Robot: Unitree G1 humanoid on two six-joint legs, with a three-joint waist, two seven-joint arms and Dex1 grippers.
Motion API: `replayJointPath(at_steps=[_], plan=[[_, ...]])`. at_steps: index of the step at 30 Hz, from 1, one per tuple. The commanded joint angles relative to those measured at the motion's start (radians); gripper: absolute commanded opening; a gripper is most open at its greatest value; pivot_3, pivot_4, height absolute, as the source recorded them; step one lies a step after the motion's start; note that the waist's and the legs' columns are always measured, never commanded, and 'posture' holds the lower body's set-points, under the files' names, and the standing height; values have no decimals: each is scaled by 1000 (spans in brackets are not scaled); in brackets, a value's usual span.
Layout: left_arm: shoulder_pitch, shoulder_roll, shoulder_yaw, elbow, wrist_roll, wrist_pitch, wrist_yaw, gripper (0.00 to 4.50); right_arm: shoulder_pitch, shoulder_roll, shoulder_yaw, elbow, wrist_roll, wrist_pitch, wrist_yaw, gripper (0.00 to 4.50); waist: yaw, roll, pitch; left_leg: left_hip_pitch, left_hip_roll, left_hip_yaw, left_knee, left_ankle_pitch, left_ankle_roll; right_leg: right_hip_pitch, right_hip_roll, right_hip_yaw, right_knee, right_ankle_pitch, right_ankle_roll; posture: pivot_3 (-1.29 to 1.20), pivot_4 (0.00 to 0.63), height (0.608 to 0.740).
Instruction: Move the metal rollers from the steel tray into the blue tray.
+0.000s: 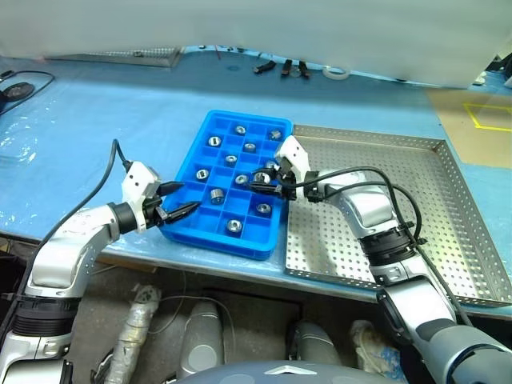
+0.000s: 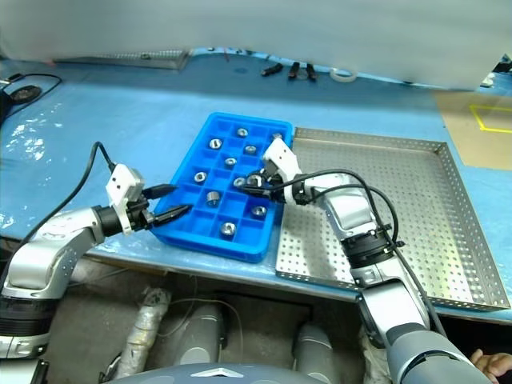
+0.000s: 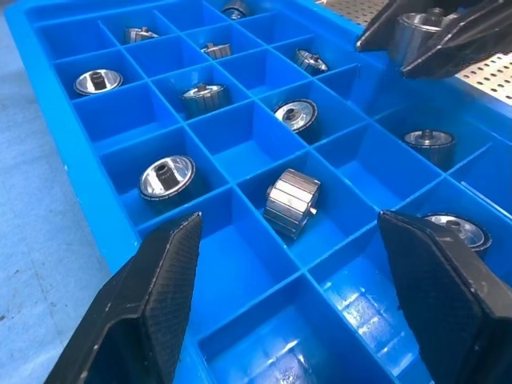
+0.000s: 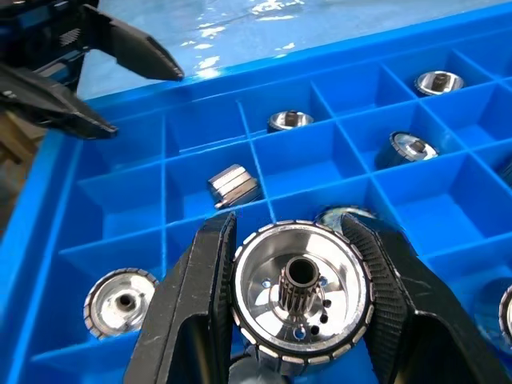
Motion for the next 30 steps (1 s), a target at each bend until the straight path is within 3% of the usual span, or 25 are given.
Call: replayJointPath(at_steps=[1,13,20,30], plan=[[-21,13,-2,8,7,-30,-22,3701,29,-42,-13,-93,40,26,36,1680,-3,0,0,0,0,0,0,0,0,0,0,0,0,0,0,163,150,740],[-23,28,9,37,21,-49,-54,3701,86,-102,-4,-170,64,57,73,1680,-8,0,0,1,1,0,1,-1,2,0,1,2,3,0,-1,160,150,740],[12,37,30,-68,-13,24,-17,3701,99,-78,0,-216,97,84,56,1680,-9,0,0,2,1,0,1,-1,2,-1,1,3,4,0,-1,165,150,740],[108,131,151,-132,-75,108,-19,3701,96,-29,57,-190,102,70,54,1680,-9,0,0,2,2,0,1,-1,2,-1,3,3,4,0,-2,191,150,740]])
